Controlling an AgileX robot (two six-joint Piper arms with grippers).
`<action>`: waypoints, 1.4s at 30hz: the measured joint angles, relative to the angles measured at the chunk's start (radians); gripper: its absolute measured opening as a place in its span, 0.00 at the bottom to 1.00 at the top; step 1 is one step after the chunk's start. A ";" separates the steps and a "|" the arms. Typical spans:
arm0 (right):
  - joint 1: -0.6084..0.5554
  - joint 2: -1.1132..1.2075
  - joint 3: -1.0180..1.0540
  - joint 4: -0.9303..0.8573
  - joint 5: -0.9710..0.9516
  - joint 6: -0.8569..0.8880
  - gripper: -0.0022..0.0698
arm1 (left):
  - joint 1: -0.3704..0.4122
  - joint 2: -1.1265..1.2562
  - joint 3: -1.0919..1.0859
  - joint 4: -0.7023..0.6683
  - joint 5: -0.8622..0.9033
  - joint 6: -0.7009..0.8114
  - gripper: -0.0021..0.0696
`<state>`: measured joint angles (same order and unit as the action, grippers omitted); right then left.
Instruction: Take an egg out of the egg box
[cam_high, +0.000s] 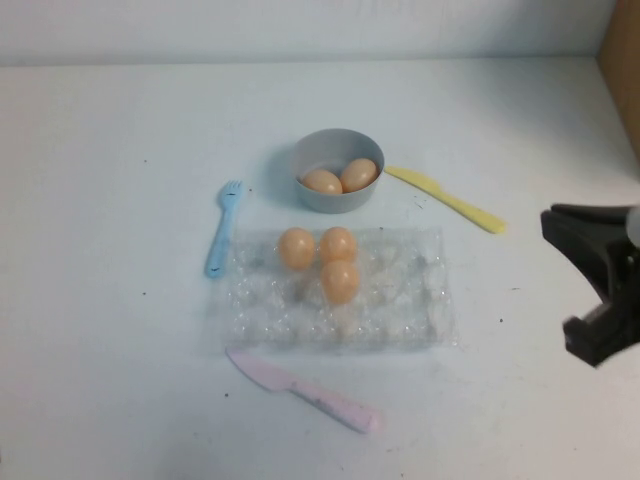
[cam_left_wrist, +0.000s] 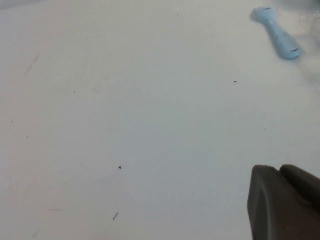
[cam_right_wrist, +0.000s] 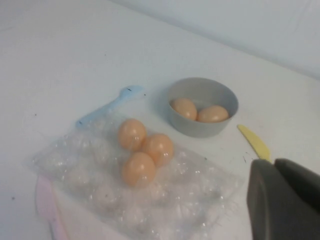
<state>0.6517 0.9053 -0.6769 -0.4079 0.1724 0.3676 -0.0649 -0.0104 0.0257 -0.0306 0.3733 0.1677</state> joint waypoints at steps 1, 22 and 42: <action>0.000 -0.033 0.033 -0.018 -0.005 0.000 0.01 | 0.000 0.000 0.000 0.000 0.000 0.000 0.02; -0.010 -0.617 0.494 0.043 0.090 -0.020 0.01 | 0.000 0.000 0.000 0.000 0.000 0.000 0.02; -0.644 -0.913 0.702 0.431 0.179 -0.413 0.01 | 0.000 0.000 0.000 0.000 0.000 0.000 0.02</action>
<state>0.0079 -0.0074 0.0250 0.0227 0.3516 -0.0454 -0.0649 -0.0104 0.0257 -0.0306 0.3733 0.1677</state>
